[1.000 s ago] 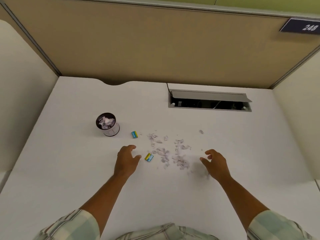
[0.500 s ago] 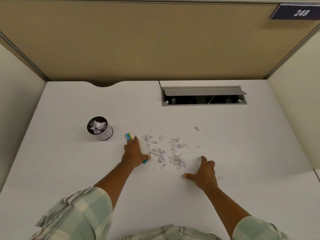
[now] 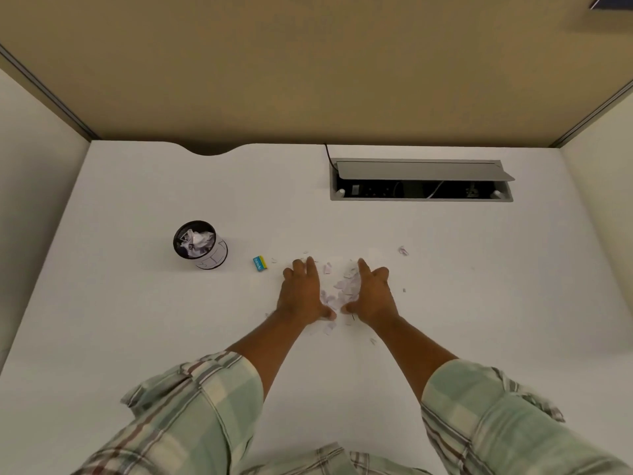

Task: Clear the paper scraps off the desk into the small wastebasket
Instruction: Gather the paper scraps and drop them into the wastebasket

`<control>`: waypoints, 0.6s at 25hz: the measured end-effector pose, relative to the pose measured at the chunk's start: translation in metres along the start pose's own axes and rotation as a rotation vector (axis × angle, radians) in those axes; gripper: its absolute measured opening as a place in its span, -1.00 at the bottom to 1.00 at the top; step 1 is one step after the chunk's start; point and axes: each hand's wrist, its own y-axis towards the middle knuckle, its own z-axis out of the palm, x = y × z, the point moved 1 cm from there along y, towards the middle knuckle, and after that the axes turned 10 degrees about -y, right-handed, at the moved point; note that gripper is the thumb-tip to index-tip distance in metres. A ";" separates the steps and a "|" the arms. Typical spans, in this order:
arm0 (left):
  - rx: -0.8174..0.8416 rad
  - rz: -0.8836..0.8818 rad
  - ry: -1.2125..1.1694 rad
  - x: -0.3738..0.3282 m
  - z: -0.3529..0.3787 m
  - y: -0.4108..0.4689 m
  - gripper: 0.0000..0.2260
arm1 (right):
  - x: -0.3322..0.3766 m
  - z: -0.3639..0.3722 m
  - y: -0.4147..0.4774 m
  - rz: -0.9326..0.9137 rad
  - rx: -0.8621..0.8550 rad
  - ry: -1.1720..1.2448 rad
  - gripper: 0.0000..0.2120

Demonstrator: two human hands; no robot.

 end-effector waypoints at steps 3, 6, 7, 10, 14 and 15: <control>-0.034 0.065 -0.037 -0.004 0.009 -0.001 0.01 | 0.009 -0.005 0.010 -0.069 0.035 -0.082 -0.02; -0.061 0.119 -0.160 -0.003 0.016 -0.004 -0.39 | 0.015 -0.003 0.015 -0.127 0.017 -0.100 -0.48; -0.064 0.116 -0.208 -0.002 0.018 -0.005 -0.51 | 0.015 -0.002 0.014 -0.149 0.001 -0.121 -0.62; -0.040 0.111 -0.233 -0.003 0.020 -0.007 -0.75 | 0.013 0.002 0.010 -0.265 -0.062 -0.260 -0.81; -0.012 0.051 -0.342 -0.010 0.019 -0.007 -0.68 | 0.009 0.001 0.003 -0.224 -0.049 -0.216 -0.87; -0.017 0.026 -0.366 -0.011 0.019 -0.007 -0.69 | 0.006 -0.001 0.002 -0.177 -0.052 -0.157 -0.90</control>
